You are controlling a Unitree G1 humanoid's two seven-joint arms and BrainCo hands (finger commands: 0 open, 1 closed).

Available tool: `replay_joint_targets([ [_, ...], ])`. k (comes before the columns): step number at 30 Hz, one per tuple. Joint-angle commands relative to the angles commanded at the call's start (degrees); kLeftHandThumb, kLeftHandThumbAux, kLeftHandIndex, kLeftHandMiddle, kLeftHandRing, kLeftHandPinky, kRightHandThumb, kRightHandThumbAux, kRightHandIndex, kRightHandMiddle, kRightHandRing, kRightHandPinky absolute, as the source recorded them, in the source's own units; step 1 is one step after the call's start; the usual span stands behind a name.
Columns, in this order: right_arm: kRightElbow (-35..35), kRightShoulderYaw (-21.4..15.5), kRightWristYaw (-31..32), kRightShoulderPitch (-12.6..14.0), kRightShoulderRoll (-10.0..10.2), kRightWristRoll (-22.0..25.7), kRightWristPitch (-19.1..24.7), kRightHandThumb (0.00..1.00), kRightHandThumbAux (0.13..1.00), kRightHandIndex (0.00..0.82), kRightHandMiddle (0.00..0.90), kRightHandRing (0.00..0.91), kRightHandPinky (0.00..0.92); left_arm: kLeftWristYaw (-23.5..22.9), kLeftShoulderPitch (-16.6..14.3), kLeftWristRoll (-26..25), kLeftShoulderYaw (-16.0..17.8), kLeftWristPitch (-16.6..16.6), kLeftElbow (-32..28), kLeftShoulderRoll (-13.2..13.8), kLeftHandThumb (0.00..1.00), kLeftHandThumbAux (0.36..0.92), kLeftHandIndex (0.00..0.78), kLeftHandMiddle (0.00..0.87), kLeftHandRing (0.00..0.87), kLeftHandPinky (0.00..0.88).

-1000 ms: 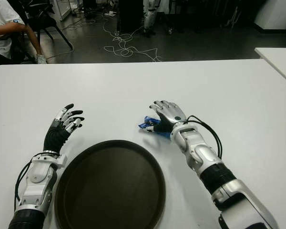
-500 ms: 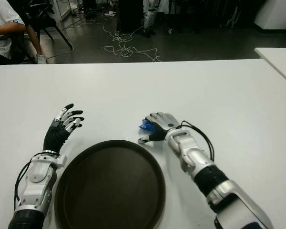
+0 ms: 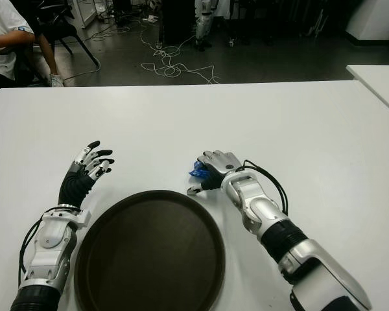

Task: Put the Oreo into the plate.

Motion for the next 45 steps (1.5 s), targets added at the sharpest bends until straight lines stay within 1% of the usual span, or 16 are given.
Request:
replay_joint_targets([
  [3,0.2,0.3,-0.3,-0.1,0.0,0.0,0.0,0.0,0.34,0.13,0.057,0.1,0.298,0.0,0.1,0.0,0.0,0.0,-0.2,0.0,0.38,0.572,0.122,0.279,0.289,0.295],
  [6,0.2,0.4,-0.5,-0.1,0.0,0.2,-0.1,0.0,0.339,0.14,0.065,0.1,0.271,0.1,0.5,0.1,0.0,0.1,-0.8,0.1,0.377,0.575,0.125,0.283,0.289,0.3],
  [9,0.0,0.4,-0.6,0.0,0.0,0.3,-0.1,0.0,0.331,0.144,0.068,0.103,0.278,0.2,0.6,0.4,-0.1,0.6,-1.4,0.2,0.375,0.575,0.126,0.285,0.29,0.299],
  [12,0.0,0.5,-0.7,0.0,0.1,0.2,0.1,0.0,0.334,0.159,0.07,0.098,0.256,0.3,0.8,0.5,-0.1,1.3,-1.9,0.3,0.372,0.578,0.121,0.275,0.288,0.31],
  [15,-0.1,0.6,-1.0,0.0,0.1,0.1,0.3,0.0,0.33,0.164,0.064,0.094,0.28,0.2,1.0,0.5,-0.1,1.7,-2.3,0.4,0.366,0.578,0.12,0.269,0.288,0.316],
  [18,-0.3,0.7,-1.1,-0.1,0.1,0.0,0.6,0.0,0.334,0.169,0.072,0.103,0.283,0.0,1.2,0.4,-0.1,1.9,-2.8,0.4,0.363,0.572,0.12,0.267,0.288,0.318],
  [24,-0.5,0.5,-0.5,-0.7,-0.4,0.0,1.0,0.0,0.368,0.18,0.108,0.133,0.219,-0.3,1.5,0.0,-0.1,2.1,-3.3,0.6,0.371,0.568,0.121,0.273,0.289,0.298],
  [27,0.1,0.3,-0.4,-1.0,-0.6,0.3,1.0,0.0,0.451,0.259,0.214,0.253,0.287,-0.4,1.7,-0.3,0.0,1.8,-3.4,0.6,0.378,0.572,0.125,0.279,0.289,0.296],
  [28,0.2,0.3,-0.3,-1.1,-0.5,0.4,1.0,0.0,0.464,0.27,0.227,0.269,0.297,-0.4,1.7,-0.4,0.0,1.7,-3.4,0.5,0.379,0.572,0.125,0.279,0.289,0.297],
  [30,0.5,0.2,0.1,-1.3,-0.5,0.7,0.9,0.0,0.562,0.347,0.334,0.375,0.392,-0.5,1.7,-0.6,0.1,1.5,-3.4,0.6,0.378,0.566,0.123,0.277,0.29,0.303],
  [32,0.9,-0.1,0.5,-1.4,-0.4,1.3,0.6,0.0,0.623,0.397,0.408,0.443,0.459,-0.6,1.8,-0.8,0.0,1.5,-3.6,0.6,0.375,0.562,0.121,0.276,0.291,0.308],
  [33,1.1,-0.3,0.7,-1.5,-0.3,1.7,0.4,0.032,0.685,0.447,0.484,0.507,0.524,-0.6,1.9,-0.9,0.0,1.4,-3.7,0.6,0.369,0.559,0.119,0.276,0.292,0.312],
  [34,1.1,-0.5,0.7,-1.4,-0.3,2.0,0.3,0.045,0.707,0.465,0.512,0.53,0.547,-0.6,2.0,-0.9,0.0,1.5,-3.9,0.6,0.367,0.559,0.118,0.276,0.293,0.314],
  [35,1.2,-0.6,0.8,-1.4,-0.2,2.2,0.2,0.073,0.746,0.491,0.562,0.573,0.588,-0.6,2.1,-0.9,0.0,1.6,-4.1,0.7,0.364,0.557,0.115,0.275,0.294,0.315],
  [39,0.9,-1.2,0.5,-1.1,-0.1,3.0,0.0,0.142,0.803,0.534,0.648,0.647,0.653,-0.5,2.2,-0.8,-0.1,2.1,-4.6,0.8,0.359,0.559,0.11,0.272,0.294,0.319],
  [45,0.4,-2.1,-0.3,-0.6,0.1,4.2,0.2,0.202,0.819,0.541,0.668,0.663,0.655,-0.2,2.5,-0.5,-0.2,2.7,-5.1,0.9,0.384,0.571,0.109,0.27,0.285,0.306],
])
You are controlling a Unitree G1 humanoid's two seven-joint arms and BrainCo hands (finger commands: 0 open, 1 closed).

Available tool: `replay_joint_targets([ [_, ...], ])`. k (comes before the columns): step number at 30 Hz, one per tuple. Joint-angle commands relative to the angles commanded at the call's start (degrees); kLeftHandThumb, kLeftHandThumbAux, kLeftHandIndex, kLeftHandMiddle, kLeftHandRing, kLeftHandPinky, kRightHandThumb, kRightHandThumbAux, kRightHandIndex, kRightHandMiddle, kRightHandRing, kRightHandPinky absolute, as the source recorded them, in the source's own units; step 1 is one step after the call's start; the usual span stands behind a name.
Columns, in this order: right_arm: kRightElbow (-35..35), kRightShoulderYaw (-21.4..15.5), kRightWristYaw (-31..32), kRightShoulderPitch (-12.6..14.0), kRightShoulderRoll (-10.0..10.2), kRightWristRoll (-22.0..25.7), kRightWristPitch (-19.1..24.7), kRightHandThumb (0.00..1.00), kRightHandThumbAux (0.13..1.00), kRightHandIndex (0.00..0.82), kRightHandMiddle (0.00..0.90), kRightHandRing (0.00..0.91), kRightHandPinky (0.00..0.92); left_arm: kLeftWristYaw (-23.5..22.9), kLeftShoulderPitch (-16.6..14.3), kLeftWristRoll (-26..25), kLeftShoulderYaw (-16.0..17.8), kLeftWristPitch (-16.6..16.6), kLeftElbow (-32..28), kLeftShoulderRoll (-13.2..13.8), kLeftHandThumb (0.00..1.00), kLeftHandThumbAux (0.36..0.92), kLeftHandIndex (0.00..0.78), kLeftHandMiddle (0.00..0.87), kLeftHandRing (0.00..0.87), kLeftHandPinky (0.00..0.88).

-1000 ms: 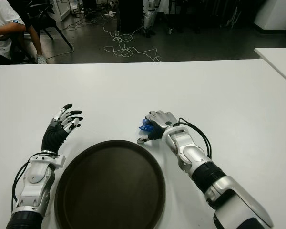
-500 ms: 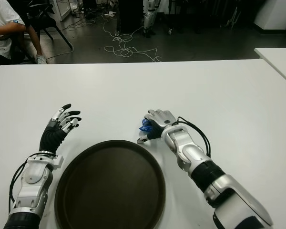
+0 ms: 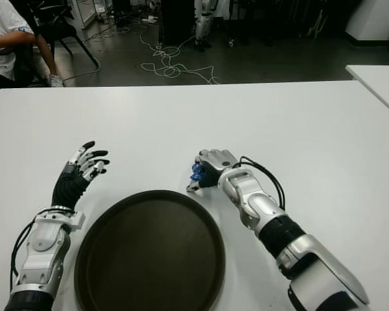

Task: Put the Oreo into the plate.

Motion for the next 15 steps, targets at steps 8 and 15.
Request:
replay_joint_targets([
  [8,-0.1,-0.7,1.1,0.0,0.4,0.7,0.4,0.395,0.796,0.491,0.654,0.649,0.632,-0.2,0.4,-0.4,0.1,0.1,-0.5,0.0,0.378,0.562,0.107,0.263,0.279,0.306],
  [15,-0.3,-0.6,4.0,-0.4,0.4,1.1,1.2,0.664,0.738,0.43,0.622,0.618,0.587,-0.7,0.7,-1.1,0.2,0.7,-1.2,0.1,0.37,0.563,0.11,0.263,0.281,0.312],
])
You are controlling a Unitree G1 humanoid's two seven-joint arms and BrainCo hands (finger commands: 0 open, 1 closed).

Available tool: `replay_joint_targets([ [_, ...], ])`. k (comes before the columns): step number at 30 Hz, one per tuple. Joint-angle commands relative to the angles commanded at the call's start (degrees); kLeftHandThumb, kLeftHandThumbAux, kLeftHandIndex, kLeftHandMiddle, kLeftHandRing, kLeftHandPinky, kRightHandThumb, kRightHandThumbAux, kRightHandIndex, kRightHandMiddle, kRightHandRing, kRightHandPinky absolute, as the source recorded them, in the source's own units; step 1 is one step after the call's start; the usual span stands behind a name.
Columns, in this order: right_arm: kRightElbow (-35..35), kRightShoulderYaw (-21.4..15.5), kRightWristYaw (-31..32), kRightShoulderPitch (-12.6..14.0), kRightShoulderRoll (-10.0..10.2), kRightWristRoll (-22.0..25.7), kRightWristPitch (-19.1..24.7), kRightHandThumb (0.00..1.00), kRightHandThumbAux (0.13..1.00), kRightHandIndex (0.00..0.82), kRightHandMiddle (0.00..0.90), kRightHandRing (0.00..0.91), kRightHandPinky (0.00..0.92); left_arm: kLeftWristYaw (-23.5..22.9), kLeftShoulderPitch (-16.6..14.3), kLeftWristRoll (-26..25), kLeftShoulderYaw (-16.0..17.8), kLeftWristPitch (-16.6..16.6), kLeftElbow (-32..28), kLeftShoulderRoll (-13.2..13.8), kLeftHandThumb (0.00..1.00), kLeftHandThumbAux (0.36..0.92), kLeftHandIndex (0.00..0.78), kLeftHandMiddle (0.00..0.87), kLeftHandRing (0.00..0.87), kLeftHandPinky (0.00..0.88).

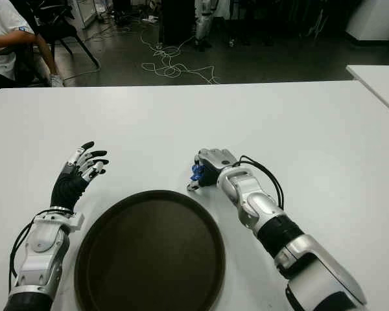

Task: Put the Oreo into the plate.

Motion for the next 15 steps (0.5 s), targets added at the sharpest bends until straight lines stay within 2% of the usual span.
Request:
replay_joint_targets([
  [10,-0.6,0.2,1.3,-0.1,0.1,-0.5,1.6,0.689,0.733,0.423,0.589,0.586,0.557,-0.3,0.4,-0.8,0.1,0.5,-0.7,-0.1,0.379,0.562,0.113,0.27,0.289,0.319],
  [15,-0.5,0.3,1.5,-0.1,0.1,-0.7,2.3,0.689,0.734,0.419,0.514,0.508,0.488,0.0,0.7,-0.6,0.1,0.7,-1.2,-0.1,0.377,0.558,0.114,0.271,0.286,0.303],
])
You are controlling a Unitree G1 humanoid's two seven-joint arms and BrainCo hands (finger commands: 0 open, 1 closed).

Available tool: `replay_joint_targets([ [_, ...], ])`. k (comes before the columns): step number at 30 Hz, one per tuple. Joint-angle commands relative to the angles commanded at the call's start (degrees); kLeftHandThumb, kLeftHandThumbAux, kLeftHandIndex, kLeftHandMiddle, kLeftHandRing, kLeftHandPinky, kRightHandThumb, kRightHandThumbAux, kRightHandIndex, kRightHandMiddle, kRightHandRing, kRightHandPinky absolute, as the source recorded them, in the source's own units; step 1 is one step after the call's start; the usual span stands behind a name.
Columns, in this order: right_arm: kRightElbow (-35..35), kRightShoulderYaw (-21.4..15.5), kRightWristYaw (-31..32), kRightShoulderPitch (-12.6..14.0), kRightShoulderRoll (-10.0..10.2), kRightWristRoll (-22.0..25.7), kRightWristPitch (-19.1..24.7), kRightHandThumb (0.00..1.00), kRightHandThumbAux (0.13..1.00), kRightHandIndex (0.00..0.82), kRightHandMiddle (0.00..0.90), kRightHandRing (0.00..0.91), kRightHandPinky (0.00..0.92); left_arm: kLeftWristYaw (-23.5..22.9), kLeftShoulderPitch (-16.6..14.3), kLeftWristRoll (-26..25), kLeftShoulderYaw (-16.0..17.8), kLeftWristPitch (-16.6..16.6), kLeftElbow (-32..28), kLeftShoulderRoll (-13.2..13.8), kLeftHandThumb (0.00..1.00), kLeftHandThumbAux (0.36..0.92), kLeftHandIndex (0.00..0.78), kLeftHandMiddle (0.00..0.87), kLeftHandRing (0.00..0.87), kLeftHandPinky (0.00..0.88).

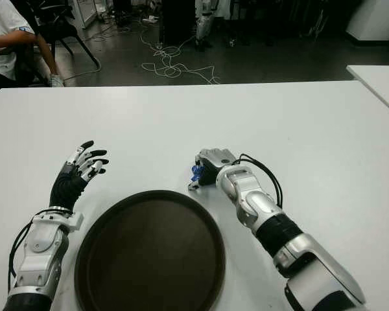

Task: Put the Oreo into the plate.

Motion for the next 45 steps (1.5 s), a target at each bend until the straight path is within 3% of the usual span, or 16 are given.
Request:
replay_joint_targets([
  [9,0.4,-0.2,-0.7,0.1,0.0,0.4,-0.6,0.692,0.734,0.417,0.459,0.444,0.458,0.1,0.3,0.8,-0.2,0.1,-0.5,0.4,0.369,0.558,0.107,0.266,0.279,0.303],
  [21,-0.1,-0.6,-0.2,0.1,0.1,0.7,0.4,0.691,0.733,0.414,0.274,0.251,0.253,-0.1,0.5,0.3,0.0,0.5,-1.2,0.3,0.374,0.565,0.109,0.271,0.288,0.322],
  [27,-0.2,-1.1,-0.4,0.2,0.2,1.1,0.6,0.693,0.731,0.413,0.255,0.235,0.252,0.0,0.5,0.3,0.0,0.5,-0.9,0.4,0.373,0.57,0.113,0.271,0.291,0.321],
  [34,-0.6,-1.7,-2.0,0.5,-0.1,1.3,0.1,0.694,0.73,0.414,0.28,0.283,0.341,-0.4,0.6,-0.3,0.2,0.5,-1.0,0.2,0.37,0.556,0.11,0.274,0.295,0.33],
  [38,-0.2,-1.8,-3.5,0.6,-0.2,1.1,-0.4,0.675,0.731,0.402,0.243,0.291,0.362,-0.6,0.5,-0.6,0.2,0.4,-0.9,0.2,0.371,0.552,0.11,0.266,0.29,0.326],
  [41,0.2,-1.4,-5.5,0.7,-0.2,0.1,-0.3,0.385,0.629,0.196,0.187,0.256,0.328,-0.5,0.6,-0.4,0.2,0.4,-0.9,0.2,0.37,0.555,0.112,0.268,0.288,0.319],
  [45,0.7,-0.6,-8.6,0.7,-0.2,-1.6,0.5,0.253,0.526,0.093,0.141,0.218,0.284,-0.4,0.5,-0.2,0.1,0.2,-0.8,0.4,0.373,0.558,0.111,0.267,0.285,0.313],
])
